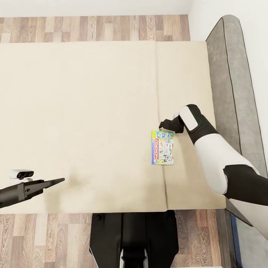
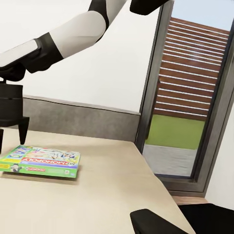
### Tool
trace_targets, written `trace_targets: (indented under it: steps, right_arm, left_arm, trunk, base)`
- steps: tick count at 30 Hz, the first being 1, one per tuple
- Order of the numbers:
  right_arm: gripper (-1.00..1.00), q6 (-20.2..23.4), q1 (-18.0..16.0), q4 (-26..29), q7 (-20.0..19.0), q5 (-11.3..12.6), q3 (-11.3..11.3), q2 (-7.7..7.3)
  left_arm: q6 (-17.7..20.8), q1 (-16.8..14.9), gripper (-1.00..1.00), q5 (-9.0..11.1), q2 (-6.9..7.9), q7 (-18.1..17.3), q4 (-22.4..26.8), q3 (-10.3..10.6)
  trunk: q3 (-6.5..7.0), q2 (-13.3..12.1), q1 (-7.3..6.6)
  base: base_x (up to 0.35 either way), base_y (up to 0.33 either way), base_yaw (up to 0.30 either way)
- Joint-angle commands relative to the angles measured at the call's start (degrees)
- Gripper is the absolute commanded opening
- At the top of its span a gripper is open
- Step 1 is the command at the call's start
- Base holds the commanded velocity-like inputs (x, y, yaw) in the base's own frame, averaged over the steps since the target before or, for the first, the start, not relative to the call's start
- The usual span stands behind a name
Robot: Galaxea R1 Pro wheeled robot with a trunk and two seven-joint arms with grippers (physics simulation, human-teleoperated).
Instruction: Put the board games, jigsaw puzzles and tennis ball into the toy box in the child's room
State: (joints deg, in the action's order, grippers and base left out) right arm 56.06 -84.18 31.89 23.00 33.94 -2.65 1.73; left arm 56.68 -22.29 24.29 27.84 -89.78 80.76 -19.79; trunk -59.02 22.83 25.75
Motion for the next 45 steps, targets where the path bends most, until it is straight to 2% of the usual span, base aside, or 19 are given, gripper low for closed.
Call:
trace_targets:
  steps: [1, 35, 45]
  right_arm:
    - [1.0, 0.1, 0.0, 0.0, 0.6, 0.6, -0.2, -0.04]
    - [1.0, 0.1, 0.6, -0.4, 0.5, 0.7, -0.2, -0.13]
    - [1.0, 1.9, 0.6, -0.4, 0.6, 0.8, -0.3, -0.1]
  left_arm:
    - [0.6, 0.0, 1.0, 0.0, 0.02, -0.2, 0.0, 0.0]
    - [0.6, 0.0, 1.0, 0.0, 0.02, -0.2, 0.0, 0.0]
    - [0.6, 0.0, 1.0, 0.0, 0.02, -0.2, 0.0, 0.0]
  trunk:
    - [-0.06, 0.1, 0.04]
    - [-0.06, 0.1, 0.04]
    - [-0.06, 0.1, 0.04]
  base:
    - [0.0, 0.0, 0.0]
    - [0.0, 0.0, 0.0]
    - [0.0, 0.0, 0.0]
